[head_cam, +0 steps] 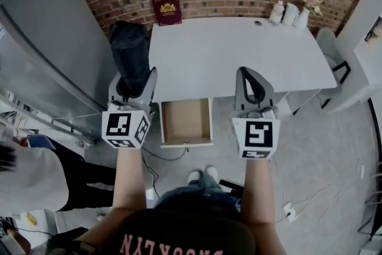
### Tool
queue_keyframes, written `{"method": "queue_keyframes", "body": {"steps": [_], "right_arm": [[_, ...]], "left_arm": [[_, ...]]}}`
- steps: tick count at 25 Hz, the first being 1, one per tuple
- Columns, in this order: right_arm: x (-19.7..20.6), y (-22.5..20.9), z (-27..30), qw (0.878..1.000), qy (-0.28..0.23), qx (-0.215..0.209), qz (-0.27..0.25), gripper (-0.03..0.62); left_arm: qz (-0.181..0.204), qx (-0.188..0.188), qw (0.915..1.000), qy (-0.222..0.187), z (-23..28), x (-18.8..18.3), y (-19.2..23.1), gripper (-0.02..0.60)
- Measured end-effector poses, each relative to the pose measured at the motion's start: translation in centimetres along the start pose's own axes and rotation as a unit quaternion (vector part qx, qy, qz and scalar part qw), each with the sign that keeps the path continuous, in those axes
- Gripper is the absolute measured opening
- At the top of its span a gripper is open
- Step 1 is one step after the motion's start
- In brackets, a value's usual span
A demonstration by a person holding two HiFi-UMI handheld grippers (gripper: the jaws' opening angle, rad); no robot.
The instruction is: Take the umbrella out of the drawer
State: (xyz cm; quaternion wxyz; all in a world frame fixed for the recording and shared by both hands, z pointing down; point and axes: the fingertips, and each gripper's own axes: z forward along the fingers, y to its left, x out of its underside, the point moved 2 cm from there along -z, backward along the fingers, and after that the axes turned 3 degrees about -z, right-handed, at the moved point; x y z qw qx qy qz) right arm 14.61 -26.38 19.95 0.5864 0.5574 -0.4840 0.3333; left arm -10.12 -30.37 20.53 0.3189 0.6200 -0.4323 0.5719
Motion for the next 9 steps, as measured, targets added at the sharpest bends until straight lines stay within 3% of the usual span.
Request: {"method": "queue_keyframes", "body": {"steps": [9], "right_arm": [[0.39, -0.23, -0.28, 1.000, 0.004, -0.004, -0.016, -0.008]], "left_arm": [[-0.005, -0.001, 1.0000, -0.008, -0.13, 0.21, -0.40, 0.249]]}}
